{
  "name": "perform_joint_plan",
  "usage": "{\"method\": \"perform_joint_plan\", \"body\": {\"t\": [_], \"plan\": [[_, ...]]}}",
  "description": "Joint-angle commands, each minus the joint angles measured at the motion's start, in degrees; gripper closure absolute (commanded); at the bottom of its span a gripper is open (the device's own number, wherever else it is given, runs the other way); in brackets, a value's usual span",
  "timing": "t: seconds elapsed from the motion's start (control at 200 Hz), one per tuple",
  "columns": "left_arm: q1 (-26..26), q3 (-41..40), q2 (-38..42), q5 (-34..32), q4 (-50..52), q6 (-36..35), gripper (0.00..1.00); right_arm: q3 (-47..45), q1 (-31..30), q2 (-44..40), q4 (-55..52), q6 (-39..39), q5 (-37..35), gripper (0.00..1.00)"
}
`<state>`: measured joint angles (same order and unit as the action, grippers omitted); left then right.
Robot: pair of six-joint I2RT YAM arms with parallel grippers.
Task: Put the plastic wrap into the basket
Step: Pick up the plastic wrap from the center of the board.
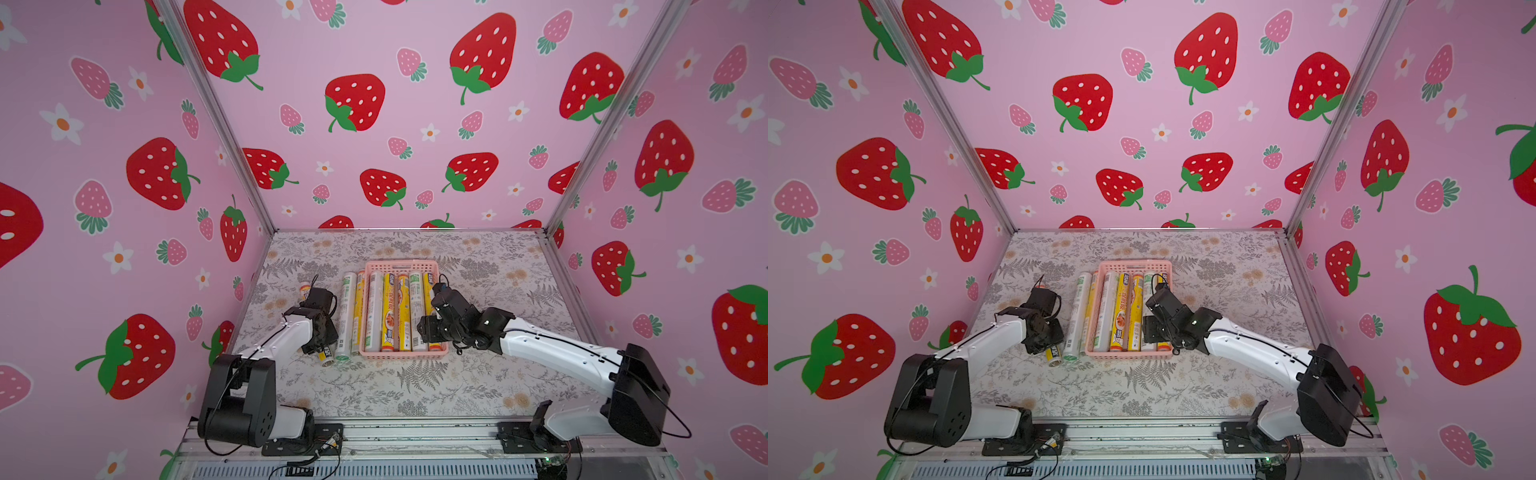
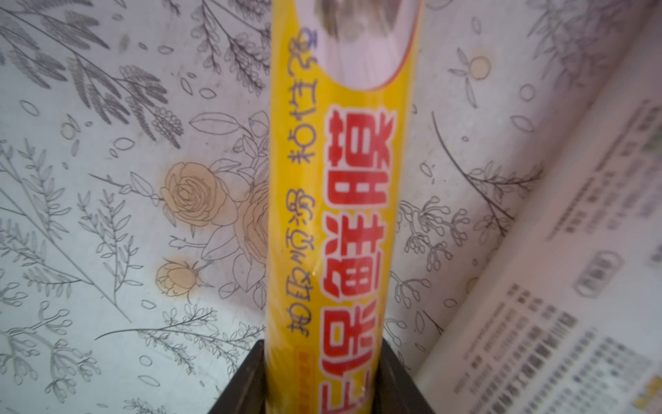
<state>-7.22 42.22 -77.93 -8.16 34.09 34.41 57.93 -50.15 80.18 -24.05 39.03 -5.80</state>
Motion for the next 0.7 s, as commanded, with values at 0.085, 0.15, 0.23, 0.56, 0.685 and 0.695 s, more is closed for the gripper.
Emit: {"method": "perform_joint_plan", "body": {"t": [0.085, 0.15, 0.23, 0.56, 0.685, 0.695], "plan": [[0.1, 2.0, 7.8, -2.2, 5.8, 0.7, 0.61, 0.3, -0.2, -1.3, 0.2, 1.0, -0.2, 0.37], [0.1, 2.8, 10.1, -2.3, 7.2, 0.7, 0.61, 0.7, -0.1, -1.4, 0.4, 1.1, 0.2, 0.37], [0.0, 3.2, 12.8, -1.9, 8.3, 0.8, 0.61, 1.0, -0.1, -1.6, 0.5, 1.4, 0.3, 0.37], [-1.0, 4.5, 21.0, 2.8, 8.0, 0.2, 0.57, 1.4, -0.2, -4.6, 0.3, 2.1, -1.6, 0.37], [-3.8, 6.7, 20.9, 3.5, 8.3, 0.0, 0.56, 0.7, -0.1, -6.2, 0.1, 2.5, -2.7, 0.36], [-4.1, 6.9, 20.9, 3.4, 8.4, 0.0, 0.57, 0.7, -0.2, -6.3, 0.1, 2.4, -2.9, 0.36]]}}
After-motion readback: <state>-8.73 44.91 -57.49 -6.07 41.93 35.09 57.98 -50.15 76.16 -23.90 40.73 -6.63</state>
